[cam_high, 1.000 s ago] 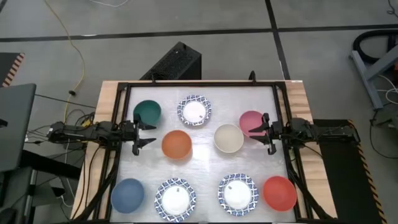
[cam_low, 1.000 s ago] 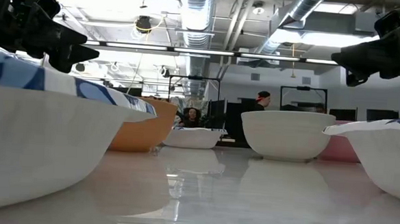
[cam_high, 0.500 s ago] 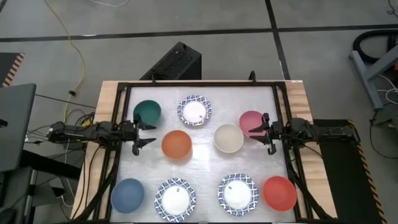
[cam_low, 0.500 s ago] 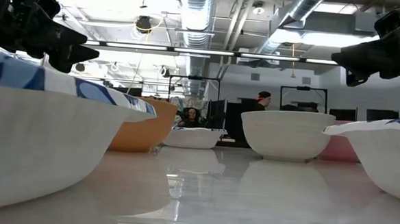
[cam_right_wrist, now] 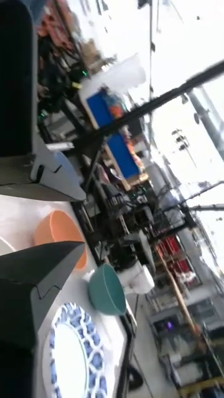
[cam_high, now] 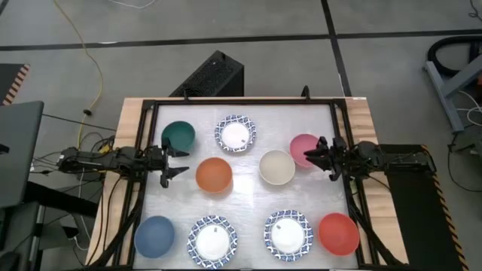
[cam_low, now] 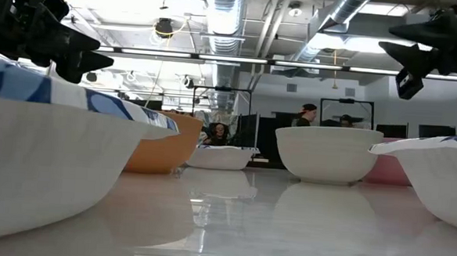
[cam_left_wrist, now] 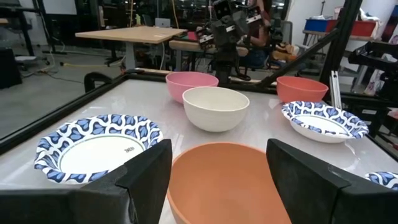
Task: Nest bowls inside each other
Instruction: Stack the left white paper bowl into the right white paper bowl
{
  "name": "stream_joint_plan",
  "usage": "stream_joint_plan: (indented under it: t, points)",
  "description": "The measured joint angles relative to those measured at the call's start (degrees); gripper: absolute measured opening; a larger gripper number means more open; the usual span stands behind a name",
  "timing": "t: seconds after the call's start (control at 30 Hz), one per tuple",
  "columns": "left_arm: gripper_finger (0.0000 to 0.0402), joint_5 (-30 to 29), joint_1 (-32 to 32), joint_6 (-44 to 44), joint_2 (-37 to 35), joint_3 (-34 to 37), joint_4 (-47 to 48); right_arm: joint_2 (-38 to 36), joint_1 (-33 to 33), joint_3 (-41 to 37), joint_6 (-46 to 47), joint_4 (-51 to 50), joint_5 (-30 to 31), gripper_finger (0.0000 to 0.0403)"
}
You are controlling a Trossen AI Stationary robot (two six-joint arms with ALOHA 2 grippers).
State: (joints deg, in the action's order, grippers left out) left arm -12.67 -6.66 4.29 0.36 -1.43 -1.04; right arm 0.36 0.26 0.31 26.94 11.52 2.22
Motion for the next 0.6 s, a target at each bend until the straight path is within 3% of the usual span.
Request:
stream_joint_plan:
  t: [0.17,0.43,0.6]
  points:
    - [0.0251,-0.12,-0.01,-0.07,0.02,0.07,-2.67,0.00,-0.03,0.00,0.09,1.68,8.23,0.0136]
    - [0.0251,5.06,-0.03,3.21,0.01,-0.03,-17.60,-0.02,-0.02,3.68,-6.72,4.48,11.17,0.0136]
    - [0.0251,5.40,-0.03,7.83,1.43,-6.24,-9.08,2.04,-0.01,8.73,-9.69,4.07,13.30,0.0136]
